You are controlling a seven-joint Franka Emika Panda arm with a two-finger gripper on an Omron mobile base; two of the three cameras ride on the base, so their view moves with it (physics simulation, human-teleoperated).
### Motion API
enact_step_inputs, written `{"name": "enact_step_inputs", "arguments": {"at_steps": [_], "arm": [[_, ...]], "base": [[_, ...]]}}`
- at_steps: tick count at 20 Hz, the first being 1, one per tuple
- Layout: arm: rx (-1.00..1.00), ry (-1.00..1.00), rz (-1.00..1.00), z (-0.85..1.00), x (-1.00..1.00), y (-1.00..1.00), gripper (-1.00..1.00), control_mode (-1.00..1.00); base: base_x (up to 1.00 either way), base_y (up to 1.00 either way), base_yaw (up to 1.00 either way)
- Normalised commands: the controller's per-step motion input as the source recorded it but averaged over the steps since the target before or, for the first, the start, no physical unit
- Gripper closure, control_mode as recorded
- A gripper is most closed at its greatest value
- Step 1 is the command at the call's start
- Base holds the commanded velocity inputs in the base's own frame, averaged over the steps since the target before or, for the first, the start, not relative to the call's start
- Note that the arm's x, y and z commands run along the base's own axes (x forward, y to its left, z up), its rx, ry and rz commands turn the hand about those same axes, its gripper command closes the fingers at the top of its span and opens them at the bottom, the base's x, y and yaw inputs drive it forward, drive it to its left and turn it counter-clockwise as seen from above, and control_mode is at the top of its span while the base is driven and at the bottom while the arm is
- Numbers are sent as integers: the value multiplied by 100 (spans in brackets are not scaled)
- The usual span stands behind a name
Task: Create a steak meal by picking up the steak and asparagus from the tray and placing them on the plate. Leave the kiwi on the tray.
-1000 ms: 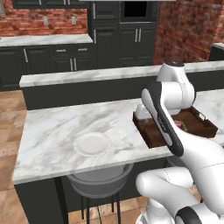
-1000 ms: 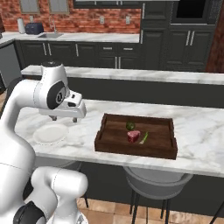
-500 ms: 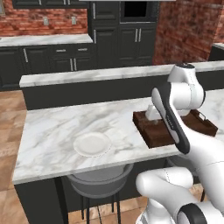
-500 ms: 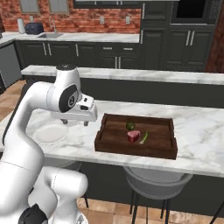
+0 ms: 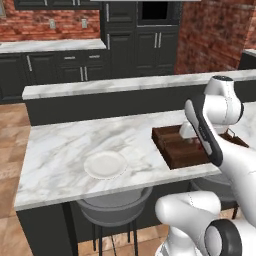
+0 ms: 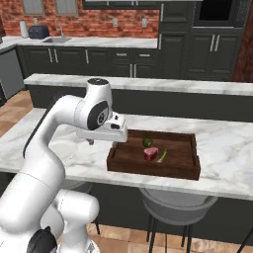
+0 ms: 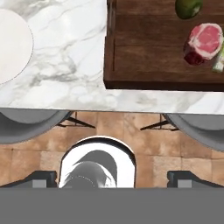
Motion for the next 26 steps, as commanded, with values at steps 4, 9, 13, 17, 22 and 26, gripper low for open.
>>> {"name": "enact_step_inputs", "arguments": {"at_steps": [4, 9, 13, 17, 22, 26], "arm": [[2, 8, 0, -17, 36, -68, -100, -100], [3, 12, 0, -25, 52, -83, -100, -100], [0, 13, 0, -41, 46, -62, -100, -100], [0, 14, 0, -45, 54, -36, -100, -100], [0, 10, 0, -40, 54, -26, -100, -100], [0, 6, 0, -32, 46, -14, -100, -100]], "base": [[0, 0, 0], [0, 0, 0], [0, 0, 0], [0, 0, 0], [0, 0, 0], [0, 0, 0]]}}
